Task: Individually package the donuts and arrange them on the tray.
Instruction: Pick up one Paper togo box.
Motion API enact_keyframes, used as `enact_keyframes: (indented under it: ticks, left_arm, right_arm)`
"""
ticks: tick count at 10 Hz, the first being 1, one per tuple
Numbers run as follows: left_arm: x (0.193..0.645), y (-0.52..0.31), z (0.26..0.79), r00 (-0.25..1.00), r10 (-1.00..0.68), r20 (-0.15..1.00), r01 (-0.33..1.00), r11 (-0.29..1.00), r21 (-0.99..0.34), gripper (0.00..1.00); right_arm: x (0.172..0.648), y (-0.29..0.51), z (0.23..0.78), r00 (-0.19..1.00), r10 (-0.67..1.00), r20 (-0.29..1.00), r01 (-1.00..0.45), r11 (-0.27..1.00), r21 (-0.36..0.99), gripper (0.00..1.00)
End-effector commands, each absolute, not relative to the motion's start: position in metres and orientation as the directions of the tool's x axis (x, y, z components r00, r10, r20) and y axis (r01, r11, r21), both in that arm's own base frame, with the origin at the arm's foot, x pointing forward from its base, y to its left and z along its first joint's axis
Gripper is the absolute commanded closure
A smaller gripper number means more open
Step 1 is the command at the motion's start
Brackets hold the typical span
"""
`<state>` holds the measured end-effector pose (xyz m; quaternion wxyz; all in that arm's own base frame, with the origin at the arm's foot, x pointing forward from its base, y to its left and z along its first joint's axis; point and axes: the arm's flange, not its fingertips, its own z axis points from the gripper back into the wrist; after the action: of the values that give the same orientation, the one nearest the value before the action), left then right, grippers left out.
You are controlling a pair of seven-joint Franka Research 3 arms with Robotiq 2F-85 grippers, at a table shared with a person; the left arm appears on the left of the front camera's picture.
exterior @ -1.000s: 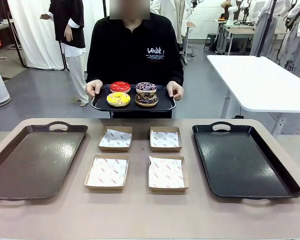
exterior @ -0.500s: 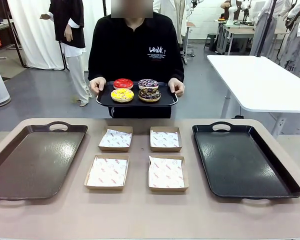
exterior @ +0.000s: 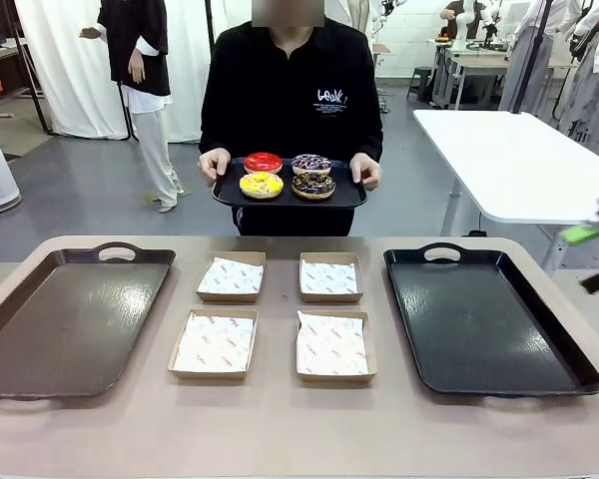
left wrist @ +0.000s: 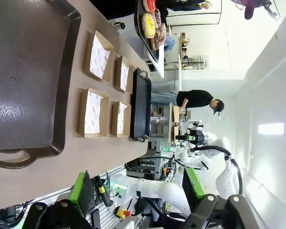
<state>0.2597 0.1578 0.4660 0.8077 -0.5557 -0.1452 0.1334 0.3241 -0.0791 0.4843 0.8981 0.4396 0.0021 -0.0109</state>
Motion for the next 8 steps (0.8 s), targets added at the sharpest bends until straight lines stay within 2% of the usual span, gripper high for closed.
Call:
enact_keyframes:
  ticks: [1,2,5,8]
  left_arm:
    - [0.26,0.159,0.467,0.918,0.384,0.097,-0.042,0.339,-0.94,0.0]
    - [0.26,0.159,0.467,0.918,0.384,0.097,-0.042,0.339,-0.94,0.0]
    - [0.26,0.159,0.467,0.918,0.384,0.097,-0.042,0.339,-0.94,0.0]
    - [0.26,0.159,0.467,0.918,0.384,0.097,-0.042,0.339,-0.94,0.0]
  right_arm:
    - [0.339,-0.007,0.49,0.996,0.054,-0.07,0.005,0.76,0.65,0.0]
    - [0.34,0.038,0.487,0.993,0.074,-0.09,-0.011,0.825,0.565,0.0]
    - [0.331,0.141,0.462,0.994,0.108,-0.036,-0.088,0.932,0.352,0.0]
    - [0.329,0.183,0.432,0.993,0.108,-0.041,-0.095,0.966,0.242,0.0]
